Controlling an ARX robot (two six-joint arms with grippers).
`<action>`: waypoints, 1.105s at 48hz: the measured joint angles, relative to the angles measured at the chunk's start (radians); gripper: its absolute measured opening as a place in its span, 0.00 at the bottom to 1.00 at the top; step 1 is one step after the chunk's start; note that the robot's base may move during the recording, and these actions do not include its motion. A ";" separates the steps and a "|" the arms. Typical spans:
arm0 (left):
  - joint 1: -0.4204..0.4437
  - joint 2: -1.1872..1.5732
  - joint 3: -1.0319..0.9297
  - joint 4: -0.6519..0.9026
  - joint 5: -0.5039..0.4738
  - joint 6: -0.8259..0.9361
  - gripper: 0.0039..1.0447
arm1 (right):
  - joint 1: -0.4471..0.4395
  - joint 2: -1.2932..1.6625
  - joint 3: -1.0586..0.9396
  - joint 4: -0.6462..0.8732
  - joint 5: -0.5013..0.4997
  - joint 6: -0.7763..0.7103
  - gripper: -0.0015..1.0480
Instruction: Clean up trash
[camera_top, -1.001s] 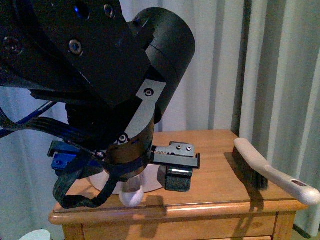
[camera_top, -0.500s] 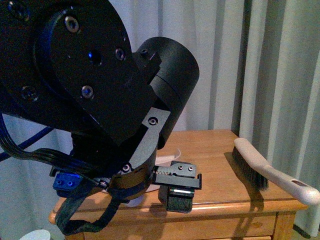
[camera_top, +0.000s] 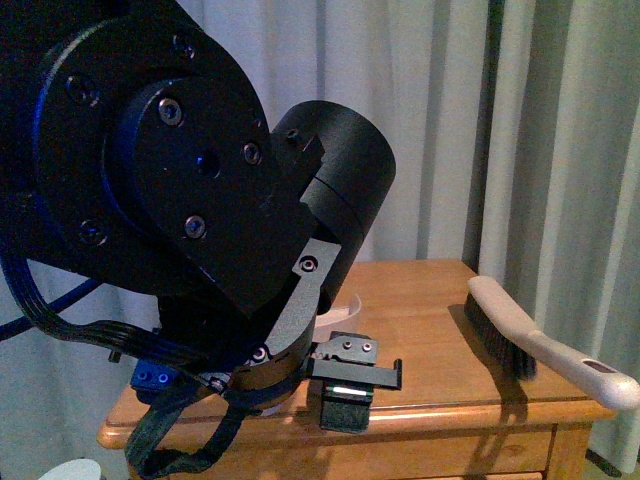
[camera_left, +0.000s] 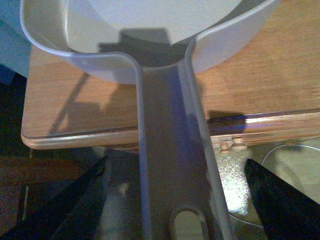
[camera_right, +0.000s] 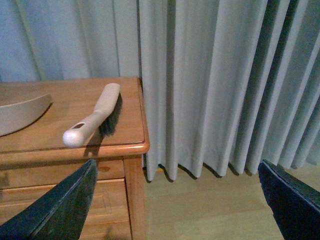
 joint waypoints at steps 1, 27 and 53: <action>0.000 0.000 0.000 0.000 0.000 0.003 0.69 | 0.000 0.000 0.000 0.000 0.000 0.000 0.93; 0.005 -0.005 0.000 0.061 0.009 0.055 0.26 | 0.000 0.000 0.000 0.000 0.000 0.000 0.93; 0.051 -0.486 -0.399 0.843 0.002 0.493 0.26 | 0.000 0.000 0.000 0.000 0.000 0.000 0.93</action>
